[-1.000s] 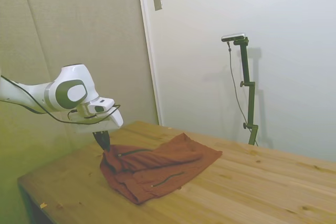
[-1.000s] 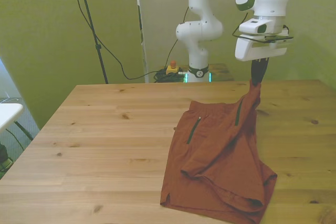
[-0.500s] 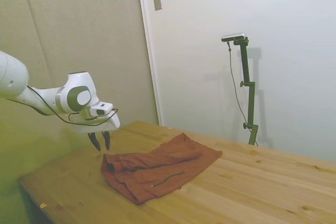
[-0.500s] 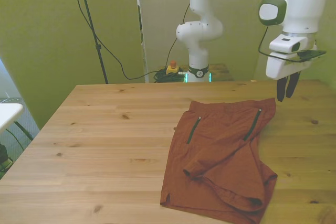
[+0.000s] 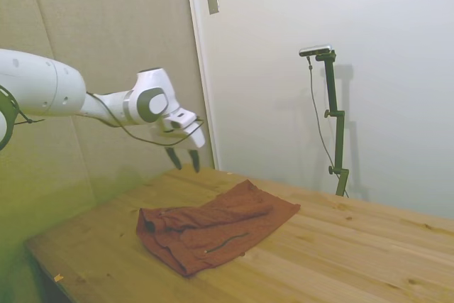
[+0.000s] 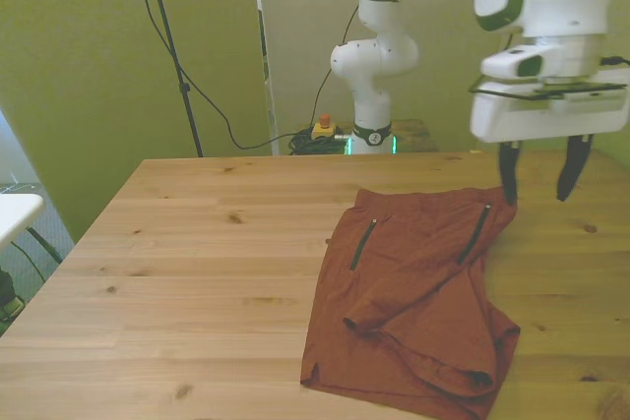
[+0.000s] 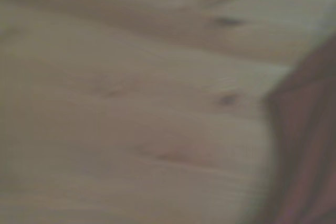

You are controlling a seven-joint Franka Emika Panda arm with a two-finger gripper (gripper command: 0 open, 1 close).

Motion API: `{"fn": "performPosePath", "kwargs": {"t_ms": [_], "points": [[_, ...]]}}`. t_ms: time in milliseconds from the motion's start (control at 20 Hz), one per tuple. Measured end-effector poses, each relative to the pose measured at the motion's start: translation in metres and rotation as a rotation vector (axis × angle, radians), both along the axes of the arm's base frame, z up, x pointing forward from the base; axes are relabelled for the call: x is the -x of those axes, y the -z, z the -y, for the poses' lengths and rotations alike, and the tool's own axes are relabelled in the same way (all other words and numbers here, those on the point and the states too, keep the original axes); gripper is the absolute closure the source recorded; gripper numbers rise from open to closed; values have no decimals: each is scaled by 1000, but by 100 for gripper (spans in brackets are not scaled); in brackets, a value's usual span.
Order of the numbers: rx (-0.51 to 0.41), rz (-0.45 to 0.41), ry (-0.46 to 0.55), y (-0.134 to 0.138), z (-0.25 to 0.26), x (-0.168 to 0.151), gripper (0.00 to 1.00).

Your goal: Unfold the shorts

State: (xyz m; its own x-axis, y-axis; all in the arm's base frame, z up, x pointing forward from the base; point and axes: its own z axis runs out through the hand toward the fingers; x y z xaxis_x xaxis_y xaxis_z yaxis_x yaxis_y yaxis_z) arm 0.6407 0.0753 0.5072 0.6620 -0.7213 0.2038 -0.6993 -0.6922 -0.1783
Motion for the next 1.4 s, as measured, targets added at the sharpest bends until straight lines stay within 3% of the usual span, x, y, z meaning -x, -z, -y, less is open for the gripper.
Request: {"fn": "performPosePath", "kwargs": {"t_ms": [100,250,550,700,1000,1050,1400], "points": [[7,8,114,0,66,-10,0],[4,-6,279,25,131,-17,0],[-58,-6,580,81,157,-32,0],[-82,22,643,93,166,-37,0],[-103,-9,693,118,188,-37,0],[-103,-11,697,122,192,-38,100],[-157,58,641,123,186,-48,100]]}}
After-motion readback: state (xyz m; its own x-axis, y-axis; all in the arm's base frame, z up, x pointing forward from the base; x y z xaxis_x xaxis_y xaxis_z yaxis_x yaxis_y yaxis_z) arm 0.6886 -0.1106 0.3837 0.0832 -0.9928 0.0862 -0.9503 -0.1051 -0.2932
